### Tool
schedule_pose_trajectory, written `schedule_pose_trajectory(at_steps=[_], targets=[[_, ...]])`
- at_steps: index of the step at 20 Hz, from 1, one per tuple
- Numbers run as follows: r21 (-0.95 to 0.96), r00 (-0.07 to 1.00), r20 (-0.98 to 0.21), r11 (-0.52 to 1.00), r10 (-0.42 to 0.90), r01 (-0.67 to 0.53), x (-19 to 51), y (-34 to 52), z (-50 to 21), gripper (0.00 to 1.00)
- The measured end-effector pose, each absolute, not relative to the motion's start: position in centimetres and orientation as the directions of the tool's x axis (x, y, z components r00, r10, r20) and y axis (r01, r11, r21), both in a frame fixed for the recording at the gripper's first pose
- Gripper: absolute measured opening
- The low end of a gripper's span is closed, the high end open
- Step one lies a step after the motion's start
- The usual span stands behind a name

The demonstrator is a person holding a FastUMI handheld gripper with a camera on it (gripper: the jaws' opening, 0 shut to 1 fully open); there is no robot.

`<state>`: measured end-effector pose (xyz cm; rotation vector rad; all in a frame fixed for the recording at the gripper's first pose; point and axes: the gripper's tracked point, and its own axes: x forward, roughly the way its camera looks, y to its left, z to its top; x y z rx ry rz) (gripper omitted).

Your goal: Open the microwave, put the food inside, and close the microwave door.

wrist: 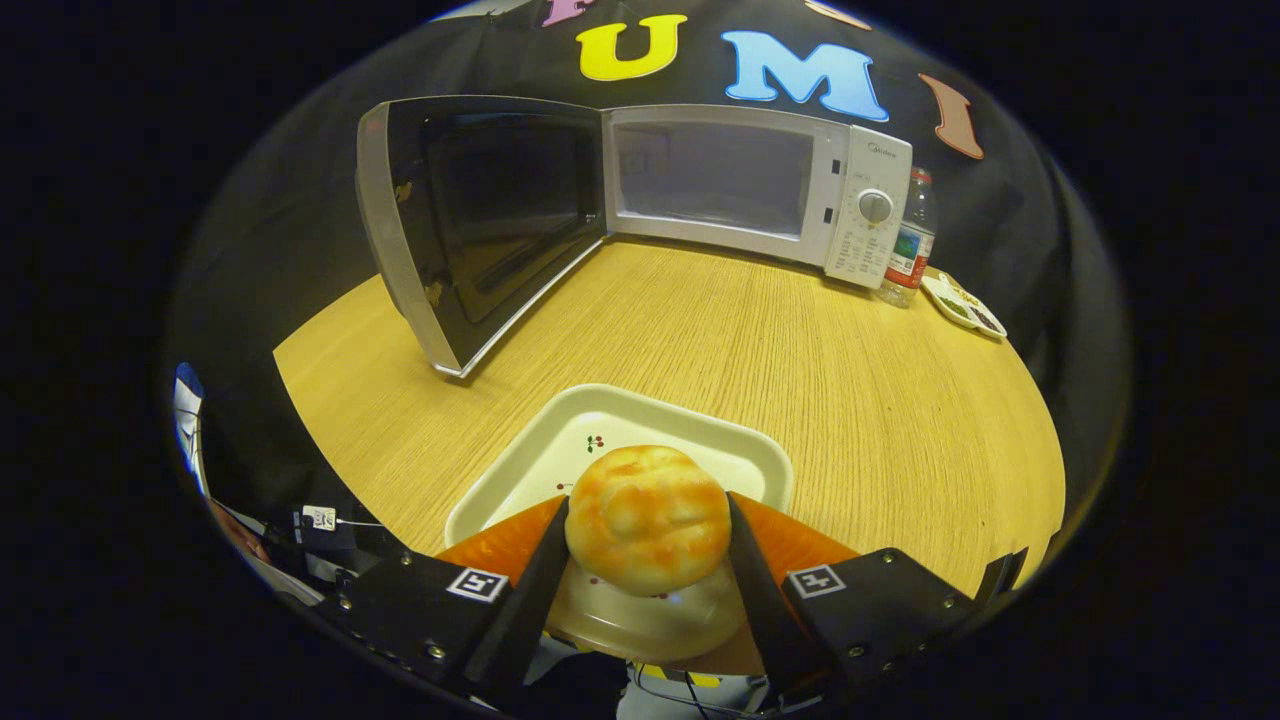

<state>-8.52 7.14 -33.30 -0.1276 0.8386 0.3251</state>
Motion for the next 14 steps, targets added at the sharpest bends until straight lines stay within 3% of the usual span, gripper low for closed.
schedule_pose_trajectory(at_steps=[1,2,14], targets=[[0.028,0.623,-0.746,0.946,0.235,-0.323,-8.3,7.1,-33.1,0.75],[0.055,0.623,-0.741,0.947,0.25,-0.315,-8.2,7.3,-32.8,0.74],[0.279,0.753,-0.589,0.948,0.294,-0.152,2.1,8.6,-25.7,0.73]])
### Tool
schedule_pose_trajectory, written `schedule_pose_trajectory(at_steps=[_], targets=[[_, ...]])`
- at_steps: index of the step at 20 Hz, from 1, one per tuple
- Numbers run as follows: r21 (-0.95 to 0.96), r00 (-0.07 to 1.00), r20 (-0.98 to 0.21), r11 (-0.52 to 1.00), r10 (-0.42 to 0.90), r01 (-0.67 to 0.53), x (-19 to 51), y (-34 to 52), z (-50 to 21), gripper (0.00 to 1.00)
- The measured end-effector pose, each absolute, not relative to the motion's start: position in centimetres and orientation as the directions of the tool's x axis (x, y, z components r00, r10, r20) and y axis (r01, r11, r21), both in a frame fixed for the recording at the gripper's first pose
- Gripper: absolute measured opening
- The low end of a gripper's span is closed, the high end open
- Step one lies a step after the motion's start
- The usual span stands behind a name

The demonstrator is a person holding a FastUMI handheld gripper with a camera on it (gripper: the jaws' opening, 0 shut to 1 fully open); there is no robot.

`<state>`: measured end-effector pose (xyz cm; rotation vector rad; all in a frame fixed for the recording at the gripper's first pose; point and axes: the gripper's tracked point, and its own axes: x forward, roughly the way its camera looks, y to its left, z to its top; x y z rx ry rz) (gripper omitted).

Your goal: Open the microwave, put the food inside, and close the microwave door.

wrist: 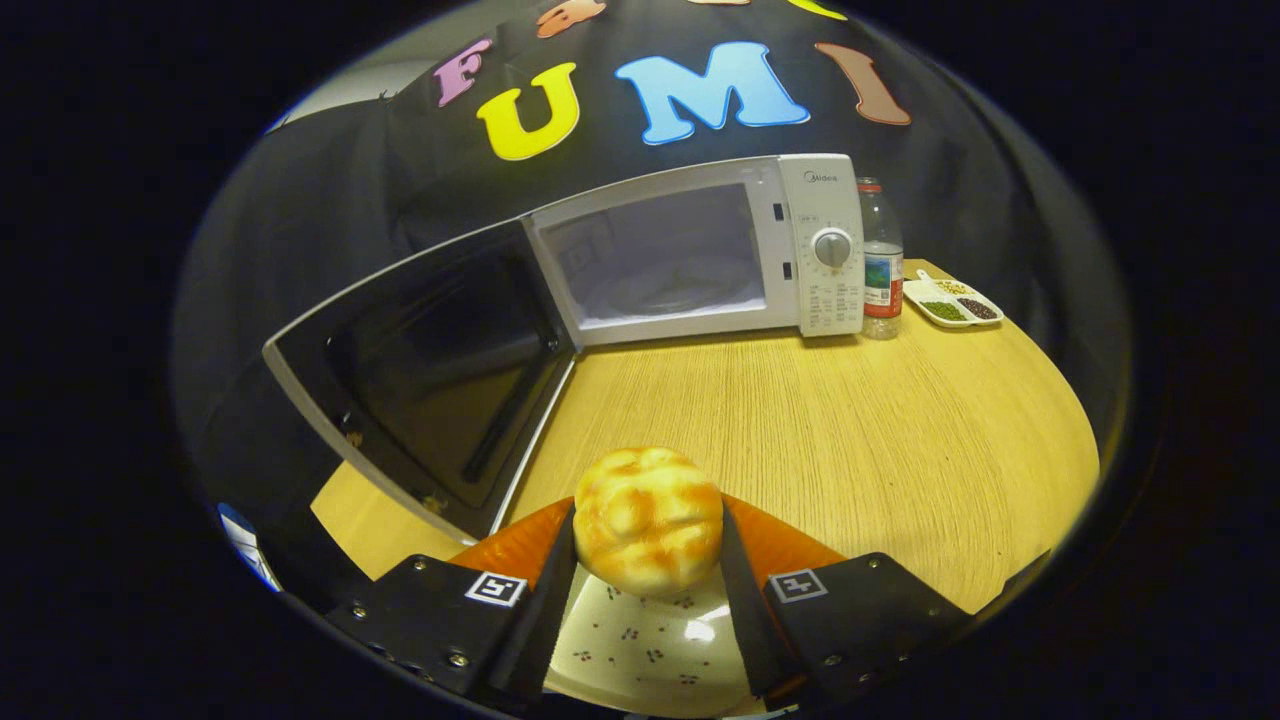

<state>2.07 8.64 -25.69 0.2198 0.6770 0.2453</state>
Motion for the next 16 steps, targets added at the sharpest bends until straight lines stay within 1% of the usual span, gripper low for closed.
schedule_pose_trajectory(at_steps=[8,16], targets=[[0.369,0.813,-0.496,0.921,0.305,-0.121,10.7,11.1,-23.0,0.73],[0.473,0.873,-0.416,0.881,0.256,-0.034,18.9,12.1,-22.4,0.73]])
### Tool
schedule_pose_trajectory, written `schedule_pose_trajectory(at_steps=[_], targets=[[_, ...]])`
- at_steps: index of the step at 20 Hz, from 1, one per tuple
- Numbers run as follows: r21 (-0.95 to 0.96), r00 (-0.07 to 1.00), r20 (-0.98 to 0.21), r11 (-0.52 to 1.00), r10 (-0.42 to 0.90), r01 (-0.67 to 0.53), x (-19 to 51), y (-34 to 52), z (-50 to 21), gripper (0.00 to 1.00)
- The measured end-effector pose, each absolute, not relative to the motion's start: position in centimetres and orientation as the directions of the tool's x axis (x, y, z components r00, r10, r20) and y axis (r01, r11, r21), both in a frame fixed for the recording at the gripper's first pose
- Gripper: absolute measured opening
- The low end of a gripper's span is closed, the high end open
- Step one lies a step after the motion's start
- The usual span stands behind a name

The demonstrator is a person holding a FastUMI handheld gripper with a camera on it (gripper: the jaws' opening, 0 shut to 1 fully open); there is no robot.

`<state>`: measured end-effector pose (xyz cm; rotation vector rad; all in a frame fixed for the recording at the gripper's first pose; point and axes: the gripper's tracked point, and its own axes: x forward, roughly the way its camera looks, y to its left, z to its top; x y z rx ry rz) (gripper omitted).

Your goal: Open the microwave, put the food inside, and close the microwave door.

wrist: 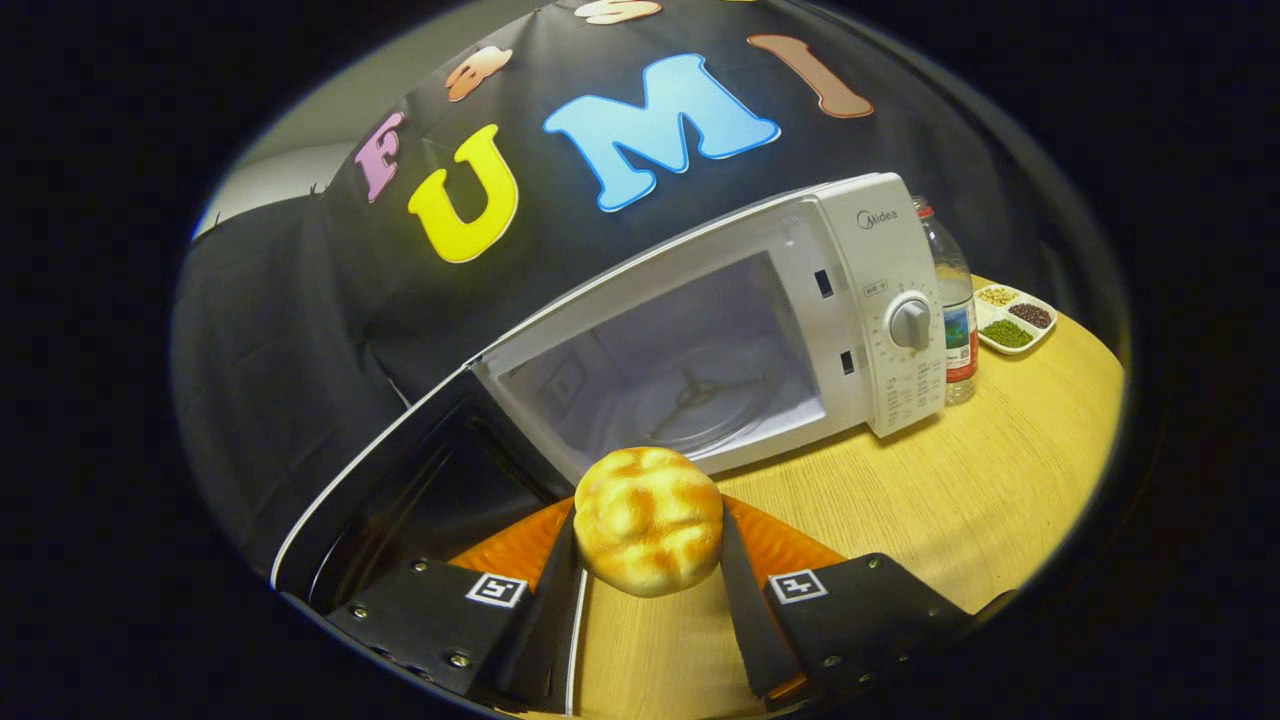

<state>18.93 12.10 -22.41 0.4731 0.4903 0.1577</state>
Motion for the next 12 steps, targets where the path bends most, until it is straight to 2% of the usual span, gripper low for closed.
schedule_pose_trajectory(at_steps=[12], targets=[[0.493,0.93,-0.341,0.868,0.134,0.056,29.9,12.5,-25.3,0.73]])
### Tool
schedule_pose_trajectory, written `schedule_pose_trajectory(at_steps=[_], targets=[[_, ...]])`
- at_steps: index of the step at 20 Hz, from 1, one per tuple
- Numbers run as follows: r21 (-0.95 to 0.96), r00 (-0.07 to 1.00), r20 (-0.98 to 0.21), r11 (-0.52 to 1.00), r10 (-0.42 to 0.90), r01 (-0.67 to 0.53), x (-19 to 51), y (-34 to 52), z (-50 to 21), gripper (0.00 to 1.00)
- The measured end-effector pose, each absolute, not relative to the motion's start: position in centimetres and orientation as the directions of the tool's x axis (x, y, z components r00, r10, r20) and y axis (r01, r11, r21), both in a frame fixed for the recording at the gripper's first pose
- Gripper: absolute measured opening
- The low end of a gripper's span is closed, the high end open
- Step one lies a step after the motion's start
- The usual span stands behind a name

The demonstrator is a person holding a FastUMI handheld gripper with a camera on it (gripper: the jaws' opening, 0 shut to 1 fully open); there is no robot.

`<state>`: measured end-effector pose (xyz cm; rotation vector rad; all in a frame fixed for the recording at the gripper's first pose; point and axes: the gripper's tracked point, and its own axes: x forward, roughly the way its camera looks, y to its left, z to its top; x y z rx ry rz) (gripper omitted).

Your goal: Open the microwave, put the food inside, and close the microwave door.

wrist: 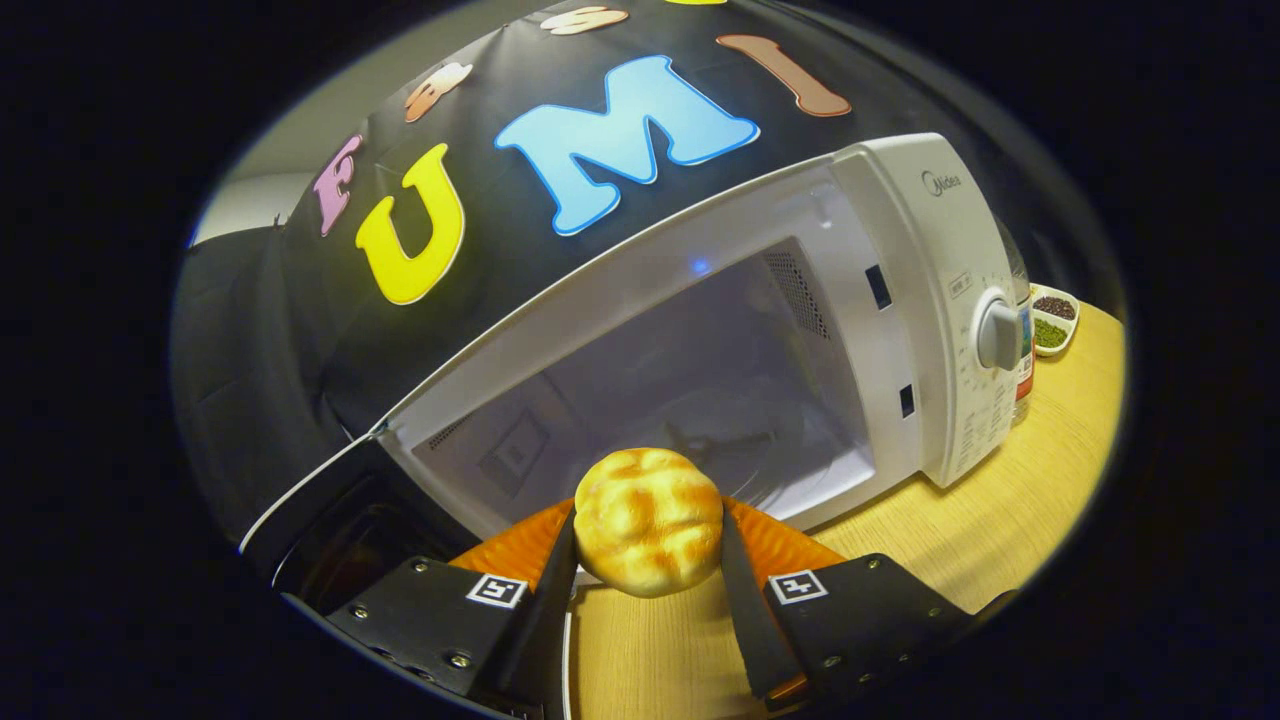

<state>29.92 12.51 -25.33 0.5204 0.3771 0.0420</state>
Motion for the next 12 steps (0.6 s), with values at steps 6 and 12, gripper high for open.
schedule_pose_trajectory(at_steps=[6,12], targets=[[0.503,0.937,-0.342,0.856,0.069,0.12,33.2,13.0,-27.9,0.73],[0.497,0.934,-0.356,0.851,0.02,0.171,35.6,12.4,-29.4,0.73]])
